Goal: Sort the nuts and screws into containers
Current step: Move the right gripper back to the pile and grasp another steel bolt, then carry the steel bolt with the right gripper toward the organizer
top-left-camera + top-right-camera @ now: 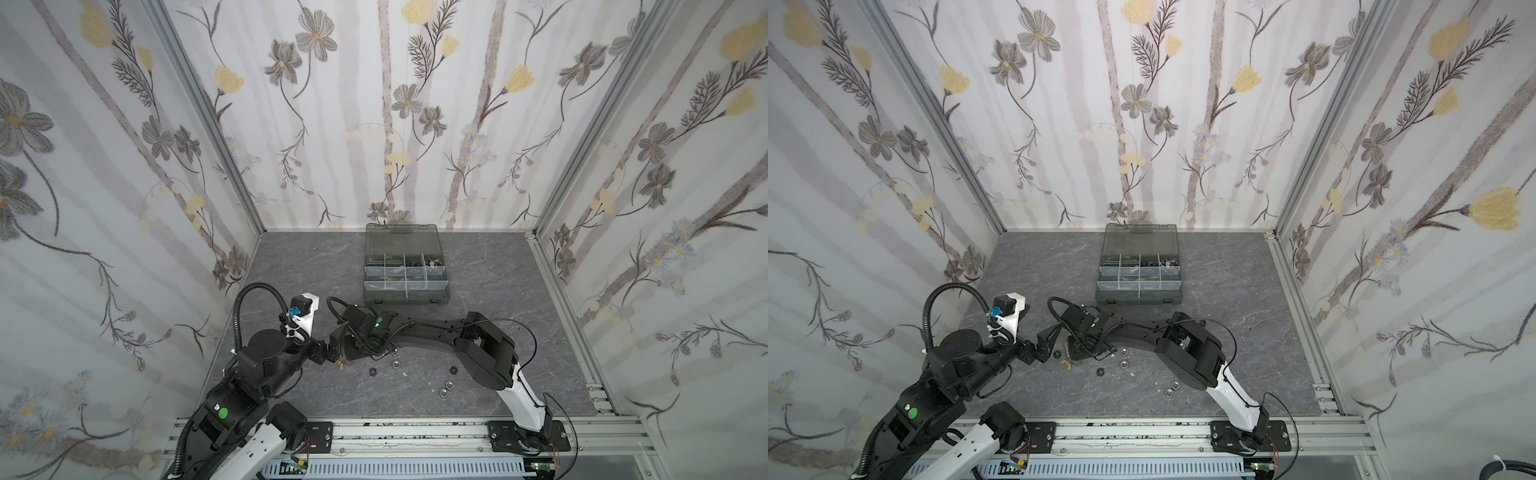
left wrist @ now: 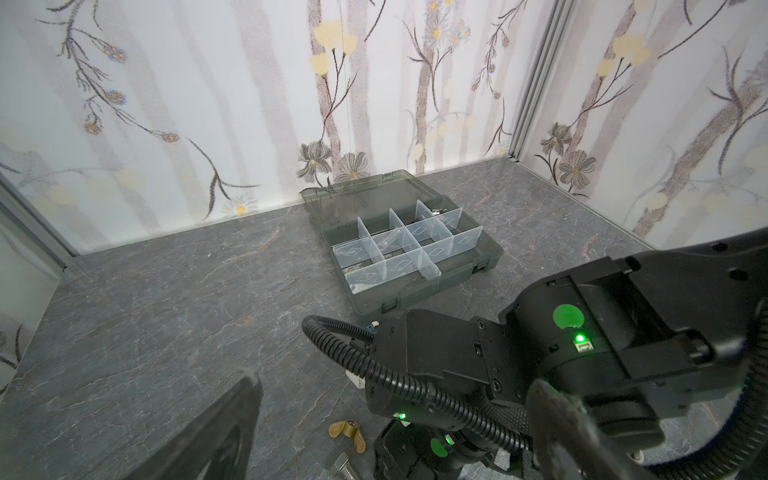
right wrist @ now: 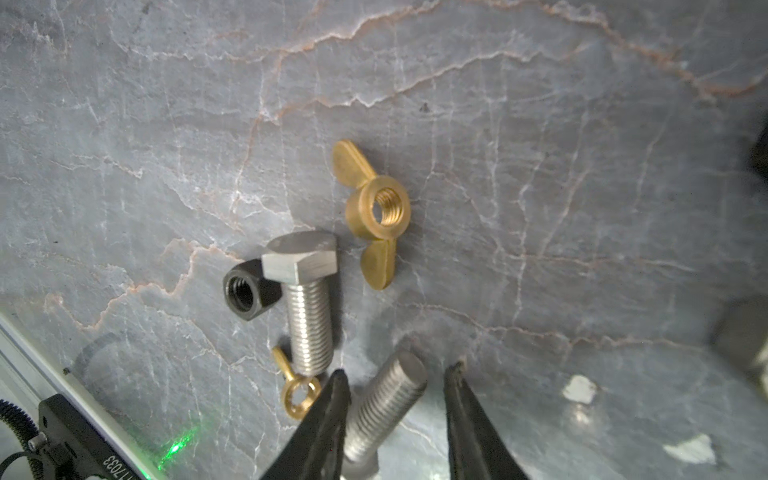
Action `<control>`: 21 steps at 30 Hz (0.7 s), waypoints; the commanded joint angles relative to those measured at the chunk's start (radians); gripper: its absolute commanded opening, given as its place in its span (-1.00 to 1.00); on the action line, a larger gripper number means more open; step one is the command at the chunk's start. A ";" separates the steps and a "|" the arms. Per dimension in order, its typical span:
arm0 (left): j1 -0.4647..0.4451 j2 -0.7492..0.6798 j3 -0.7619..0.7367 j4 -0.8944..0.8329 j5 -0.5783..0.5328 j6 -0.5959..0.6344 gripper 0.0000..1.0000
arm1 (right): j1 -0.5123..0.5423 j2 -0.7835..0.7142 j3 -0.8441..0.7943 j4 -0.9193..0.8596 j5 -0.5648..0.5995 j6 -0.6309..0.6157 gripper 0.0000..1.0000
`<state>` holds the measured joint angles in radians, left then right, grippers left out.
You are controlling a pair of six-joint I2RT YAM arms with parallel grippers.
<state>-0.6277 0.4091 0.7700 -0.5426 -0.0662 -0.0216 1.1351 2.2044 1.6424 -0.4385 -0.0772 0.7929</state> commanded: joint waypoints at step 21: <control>0.001 -0.039 -0.028 0.047 0.029 0.022 1.00 | 0.017 0.089 0.087 -0.142 -0.032 -0.038 -0.68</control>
<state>-0.6277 0.3733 0.7467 -0.5282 -0.0406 -0.0067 1.1557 2.2711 1.7302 -0.4831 -0.1070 0.7834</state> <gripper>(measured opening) 0.998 0.178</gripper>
